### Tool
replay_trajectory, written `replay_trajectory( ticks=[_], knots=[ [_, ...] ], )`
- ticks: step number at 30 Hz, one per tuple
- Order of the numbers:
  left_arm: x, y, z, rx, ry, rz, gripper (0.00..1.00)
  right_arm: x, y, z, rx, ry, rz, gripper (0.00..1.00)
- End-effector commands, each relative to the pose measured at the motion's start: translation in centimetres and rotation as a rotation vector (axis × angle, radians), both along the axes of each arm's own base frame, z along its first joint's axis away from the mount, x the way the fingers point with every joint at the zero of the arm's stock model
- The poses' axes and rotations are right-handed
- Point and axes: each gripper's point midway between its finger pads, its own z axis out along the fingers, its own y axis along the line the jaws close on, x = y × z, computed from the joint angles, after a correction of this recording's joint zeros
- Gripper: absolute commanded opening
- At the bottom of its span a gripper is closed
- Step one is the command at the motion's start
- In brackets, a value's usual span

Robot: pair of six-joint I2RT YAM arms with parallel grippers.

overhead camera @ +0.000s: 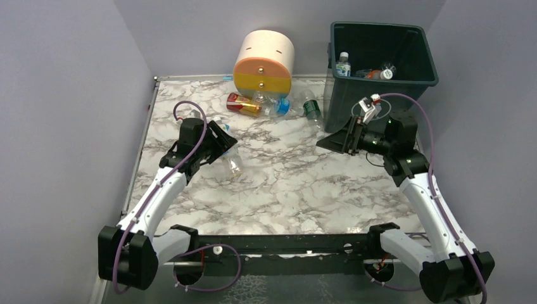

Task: Put the plastic bottles in the bin
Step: Pick up the plastic bottle at the center of the board.

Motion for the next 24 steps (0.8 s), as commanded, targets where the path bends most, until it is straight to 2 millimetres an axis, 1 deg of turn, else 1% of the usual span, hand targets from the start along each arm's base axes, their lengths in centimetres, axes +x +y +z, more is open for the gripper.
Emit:
replay_trajectory(
  ticks=[1, 7, 15, 16, 18, 24],
  knots=[
    [-1.0, -1.2, 1.8, -0.054, -0.067, -0.077, 0.62, 0.5, 0.2, -2.6, -0.036, 0.046, 0.019, 0.89],
    [-1.5, -1.9, 2.4, -0.079, -0.077, -0.126, 0.62, 1.6, 0.4, -5.1, -0.062, 0.094, 0.028, 0.89],
    [-1.7, -2.7, 2.6, -0.098, -0.073, -0.171, 0.62, 1.9, 1.0, -8.1, -0.076, 0.150, 0.077, 0.90],
    [-1.7, -2.7, 2.7, -0.100, -0.076, -0.175, 0.62, 1.9, 1.1, -8.4, -0.070, 0.159, 0.090, 0.92],
    [-1.8, -2.7, 2.8, -0.096, -0.076, -0.183, 0.62, 1.7, 1.5, -8.8, -0.057, 0.172, 0.115, 1.00],
    [-1.9, -3.1, 3.4, -0.100, -0.090, -0.212, 0.63, 1.2, 2.3, -9.5, -0.031, 0.208, 0.167, 1.00]
  ],
)
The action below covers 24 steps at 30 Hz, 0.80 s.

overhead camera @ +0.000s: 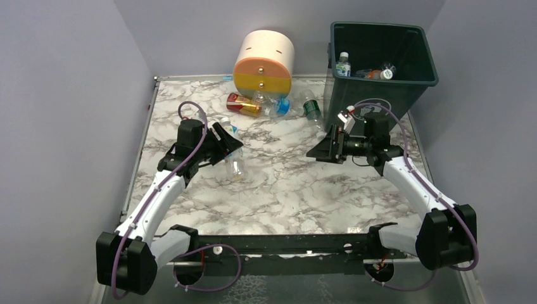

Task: Put the plastic bottles in the bin
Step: Pick up the plastic bottle at the center of the board.

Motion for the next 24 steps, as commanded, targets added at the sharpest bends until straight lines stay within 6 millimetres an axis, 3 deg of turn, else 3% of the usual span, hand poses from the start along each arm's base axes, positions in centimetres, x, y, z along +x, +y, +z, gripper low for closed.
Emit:
replay_trajectory(
  ticks=[1, 11, 24],
  knots=[
    [0.0, -0.9, 1.8, -0.020, -0.058, -0.068, 0.63, -0.8, 1.0, 0.7, 0.053, -0.029, 0.073, 0.99],
    [-0.8, -0.6, 0.9, -0.009, -0.073, -0.075, 0.63, -2.1, 1.4, -0.2, 0.104, 0.011, 0.098, 0.99],
    [-1.0, -0.7, -0.8, -0.013, -0.074, -0.083, 0.64, -0.5, 2.1, -2.0, 0.139, 0.043, 0.117, 0.99]
  ],
)
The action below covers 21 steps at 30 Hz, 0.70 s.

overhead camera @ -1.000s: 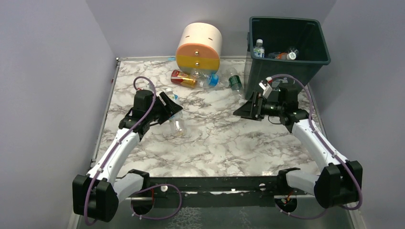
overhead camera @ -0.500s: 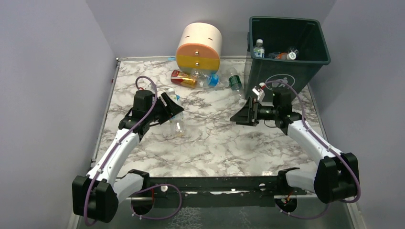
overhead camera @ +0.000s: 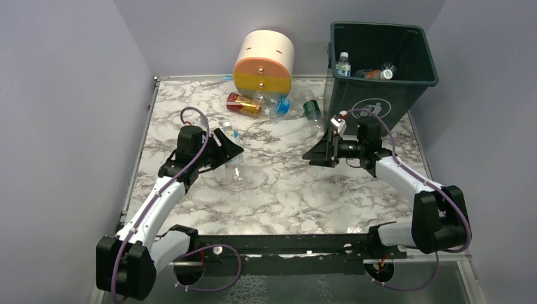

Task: Put the plastic bottles in the bin
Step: Pick up the plastic bottle at the center of the board.

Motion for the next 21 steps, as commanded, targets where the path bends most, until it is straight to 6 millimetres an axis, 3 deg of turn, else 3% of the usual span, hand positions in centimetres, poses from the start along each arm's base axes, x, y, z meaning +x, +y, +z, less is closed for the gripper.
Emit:
replay_trajectory(
  ticks=[1, 14, 21],
  knots=[
    [0.3, -0.6, 0.5, -0.019, -0.049, -0.034, 0.64, -0.2, 0.5, 0.0, 0.036, -0.030, 0.038, 0.99],
    [0.4, -0.9, -0.9, -0.021, -0.026, -0.055, 0.64, -0.2, 0.9, -1.9, 0.038, 0.012, 0.041, 0.99],
    [0.4, -1.6, -0.3, -0.048, -0.024, -0.081, 0.64, 0.3, 1.6, -1.9, 0.048, 0.016, 0.065, 0.99]
  ],
)
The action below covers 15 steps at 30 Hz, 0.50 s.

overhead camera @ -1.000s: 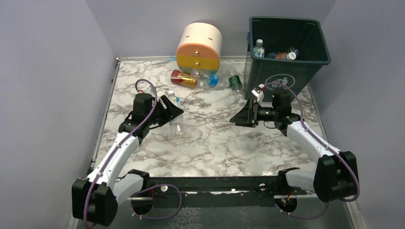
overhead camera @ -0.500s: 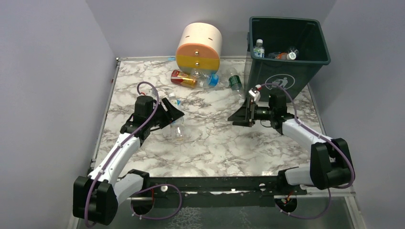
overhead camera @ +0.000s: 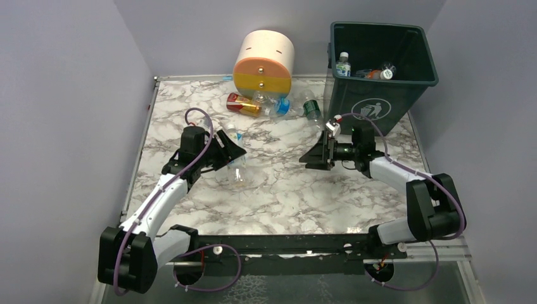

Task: Put the plastic bottles in the bin
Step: Pick up the plastic bottle at the center of the board.

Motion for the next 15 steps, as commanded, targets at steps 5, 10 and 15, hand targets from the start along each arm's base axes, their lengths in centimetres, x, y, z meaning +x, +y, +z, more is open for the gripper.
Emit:
replay_trajectory(
  ticks=[5, 10, 15],
  knots=[
    [0.4, -1.0, 1.5, -0.036, -0.051, -0.051, 0.64, 0.0, 0.9, -0.2, 0.034, 0.019, 0.066, 0.99],
    [0.7, -1.3, 1.6, -0.050, -0.062, -0.066, 0.64, 0.4, 0.8, -0.3, 0.003, 0.019, 0.068, 1.00],
    [0.9, -1.8, 1.4, -0.073, -0.061, -0.082, 0.64, 0.1, 0.6, -0.9, -0.037, 0.068, 0.072, 0.99]
  ],
)
